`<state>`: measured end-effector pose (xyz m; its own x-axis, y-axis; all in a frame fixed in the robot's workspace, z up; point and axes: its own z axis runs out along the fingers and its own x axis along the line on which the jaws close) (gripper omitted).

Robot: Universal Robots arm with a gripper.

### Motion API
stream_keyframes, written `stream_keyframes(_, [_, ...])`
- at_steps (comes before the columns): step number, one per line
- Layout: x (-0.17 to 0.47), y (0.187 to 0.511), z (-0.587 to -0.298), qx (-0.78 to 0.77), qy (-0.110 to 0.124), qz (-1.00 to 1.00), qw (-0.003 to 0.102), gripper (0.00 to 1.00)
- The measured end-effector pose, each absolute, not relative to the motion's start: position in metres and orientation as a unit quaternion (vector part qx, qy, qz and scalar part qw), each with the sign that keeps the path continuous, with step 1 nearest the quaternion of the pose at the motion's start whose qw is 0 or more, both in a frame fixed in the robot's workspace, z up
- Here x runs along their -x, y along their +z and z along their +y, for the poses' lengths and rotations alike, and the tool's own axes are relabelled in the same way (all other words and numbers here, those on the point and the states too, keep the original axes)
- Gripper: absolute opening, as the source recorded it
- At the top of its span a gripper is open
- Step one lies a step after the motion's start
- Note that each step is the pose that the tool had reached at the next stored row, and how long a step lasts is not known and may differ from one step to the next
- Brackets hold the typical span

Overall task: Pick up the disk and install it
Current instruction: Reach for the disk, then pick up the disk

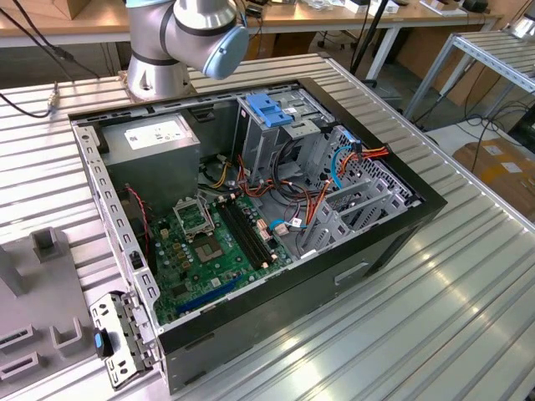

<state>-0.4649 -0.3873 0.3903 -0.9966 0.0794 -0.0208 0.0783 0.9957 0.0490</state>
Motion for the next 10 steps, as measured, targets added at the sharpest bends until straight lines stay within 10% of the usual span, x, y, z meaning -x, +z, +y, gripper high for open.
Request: stream_keyframes(10, [0.4657,0.3903,-0.3872,-0.039,0.024,0.999,0.011,0.11])
